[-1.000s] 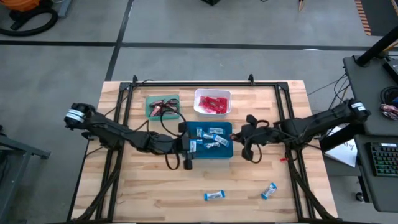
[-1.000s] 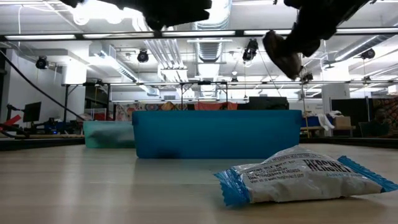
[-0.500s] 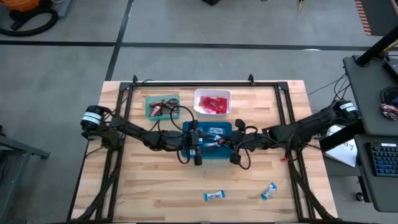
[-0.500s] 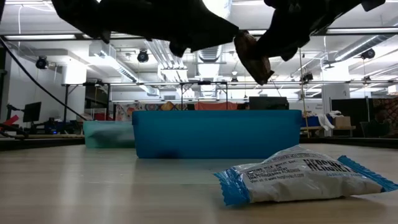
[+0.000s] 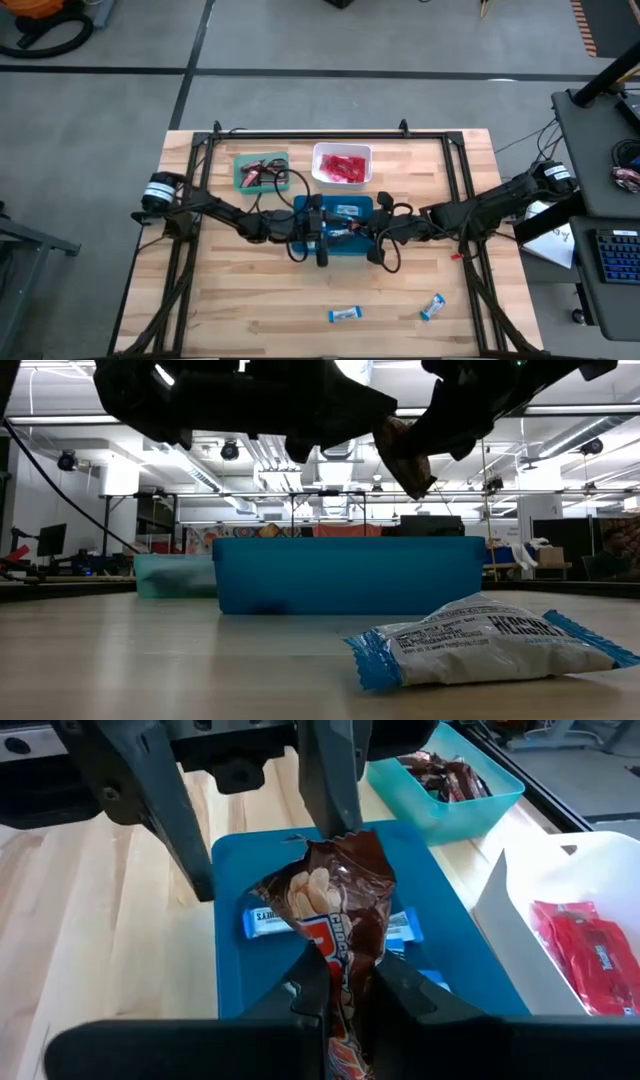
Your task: Sort candy
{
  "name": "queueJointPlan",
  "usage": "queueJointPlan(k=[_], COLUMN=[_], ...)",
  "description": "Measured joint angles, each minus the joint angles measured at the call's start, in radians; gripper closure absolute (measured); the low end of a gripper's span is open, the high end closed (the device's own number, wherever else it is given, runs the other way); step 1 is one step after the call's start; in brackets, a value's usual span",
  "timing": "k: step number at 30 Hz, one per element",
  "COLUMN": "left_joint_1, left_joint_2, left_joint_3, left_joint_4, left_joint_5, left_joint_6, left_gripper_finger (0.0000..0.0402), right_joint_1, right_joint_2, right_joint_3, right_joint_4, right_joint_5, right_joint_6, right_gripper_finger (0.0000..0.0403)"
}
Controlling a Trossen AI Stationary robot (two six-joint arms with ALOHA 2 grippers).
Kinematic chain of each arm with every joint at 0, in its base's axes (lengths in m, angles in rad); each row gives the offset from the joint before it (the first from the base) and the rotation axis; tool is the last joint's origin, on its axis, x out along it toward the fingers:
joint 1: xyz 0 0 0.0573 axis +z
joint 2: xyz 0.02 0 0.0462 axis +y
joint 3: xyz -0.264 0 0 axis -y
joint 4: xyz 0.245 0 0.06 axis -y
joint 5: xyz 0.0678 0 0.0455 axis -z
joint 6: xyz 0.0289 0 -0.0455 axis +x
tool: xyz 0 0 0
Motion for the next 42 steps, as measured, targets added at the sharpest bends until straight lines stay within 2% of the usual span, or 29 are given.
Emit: queueJointPlan(k=[10, 13, 18, 21, 27, 35, 38, 42], left_joint_1=[0.025, 0.025, 0.025, 0.025, 0.025, 0.031, 0.041, 0.065], left_joint_2=[0.037, 0.044, 0.047, 0.047, 0.041, -0.062, -0.128, -0.238], left_joint_3=[0.004, 0.016, 0.02, 0.02, 0.02, 0.017, 0.017, 0.016], left_joint_4=[0.033, 0.031, 0.028, 0.028, 0.019, -0.148, -0.252, -0.436], left_joint_5=[0.0, 0.0, 0.0, 0.0, 0.001, -0.003, -0.017, -0.089], left_joint_6=[-0.034, -0.034, -0.034, -0.033, -0.033, -0.021, -0.002, 0.029], left_gripper_finger=[0.0253, 0.0285, 0.0376, 0.0386, 0.0387, 0.0394, 0.0395, 0.0396], right_joint_1=[0.0, 0.0, 0.0, 0.0, 0.0, -0.001, -0.001, -0.001], right_joint_2=[0.0, 0.0, 0.0, 0.0, -0.002, -0.049, -0.061, -0.069], right_joint_3=[0.002, 0.002, 0.002, 0.002, 0.002, 0.002, 0.006, 0.013], right_joint_4=[0.006, 0.006, 0.0, 0.002, 0.005, 0.004, 0.003, 0.004], right_joint_5=[0.003, 0.002, 0.004, 0.002, 0.0, 0.002, 0.004, 0.004], right_joint_6=[0.001, 0.001, 0.017, 0.02, 0.029, 0.029, 0.027, 0.028], right_gripper_finger=[0.0369, 0.0369, 0.0366, 0.035, 0.0283, 0.0215, 0.0204, 0.0203])
